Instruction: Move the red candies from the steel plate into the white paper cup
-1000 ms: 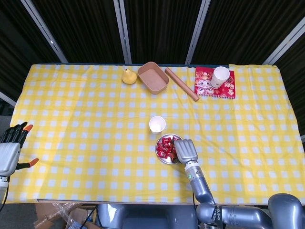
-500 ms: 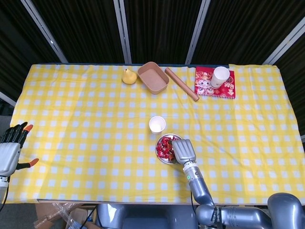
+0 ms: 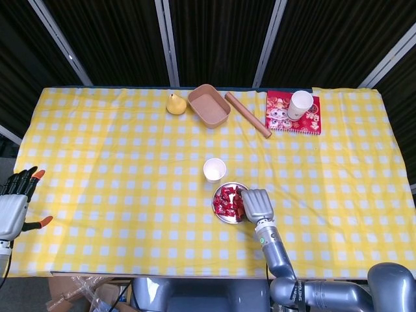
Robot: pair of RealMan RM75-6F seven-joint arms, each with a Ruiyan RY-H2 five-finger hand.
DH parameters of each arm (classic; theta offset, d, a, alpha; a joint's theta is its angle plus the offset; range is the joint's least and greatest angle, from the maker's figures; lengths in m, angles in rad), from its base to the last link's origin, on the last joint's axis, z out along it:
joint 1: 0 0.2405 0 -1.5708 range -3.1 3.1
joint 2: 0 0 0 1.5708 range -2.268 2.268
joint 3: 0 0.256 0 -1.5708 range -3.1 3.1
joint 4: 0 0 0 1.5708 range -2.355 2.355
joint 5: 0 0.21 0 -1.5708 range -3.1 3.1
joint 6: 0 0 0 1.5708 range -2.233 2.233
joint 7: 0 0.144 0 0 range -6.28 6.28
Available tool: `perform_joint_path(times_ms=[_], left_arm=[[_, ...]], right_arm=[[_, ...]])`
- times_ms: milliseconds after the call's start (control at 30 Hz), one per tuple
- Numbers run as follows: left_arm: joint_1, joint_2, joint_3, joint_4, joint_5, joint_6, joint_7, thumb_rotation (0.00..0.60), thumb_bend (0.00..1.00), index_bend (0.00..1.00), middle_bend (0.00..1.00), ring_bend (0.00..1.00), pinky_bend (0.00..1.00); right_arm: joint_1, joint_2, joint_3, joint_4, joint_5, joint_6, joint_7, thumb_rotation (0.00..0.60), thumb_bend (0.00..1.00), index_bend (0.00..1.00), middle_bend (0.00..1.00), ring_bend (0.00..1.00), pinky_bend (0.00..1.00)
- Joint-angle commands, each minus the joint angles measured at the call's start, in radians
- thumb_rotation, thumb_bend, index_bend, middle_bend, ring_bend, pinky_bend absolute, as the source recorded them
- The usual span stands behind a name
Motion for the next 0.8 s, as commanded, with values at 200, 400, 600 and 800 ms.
perform_joint_path(times_ms=[200,400,600,800], left_arm=[[0.000,0.000,0.000,-0.002,-0.002,0.000,0.002,0.600,0.00,0.03,0.00,0.00,0.00],[0.000,0.001,0.000,-0.003,-0.002,0.000,0.001,0.600,0.00,0.03,0.00,0.00,0.00],[0.000,0.001,0.000,-0.002,-0.001,-0.001,0.000,0.600,0.00,0.03,0.00,0.00,0.00],[0.000,0.002,0.000,-0.003,-0.001,0.000,-0.002,0.600,0.00,0.03,0.00,0.00,0.00]], right_arm=[[0.000,0.002,-0.007,0.006,0.013,0.000,-0.010,0.600,0.45,0.39,0.93,0.94,0.98],[-0.002,0.001,-0.014,0.017,0.035,-0.006,-0.017,0.600,0.45,0.46,0.93,0.94,0.98],[-0.002,-0.001,-0.017,0.018,0.043,-0.012,-0.014,0.600,0.51,0.55,0.93,0.94,0.98],[0.000,0.000,-0.016,-0.004,0.024,-0.011,-0.004,0.600,0.51,0.55,0.93,0.94,0.98]])
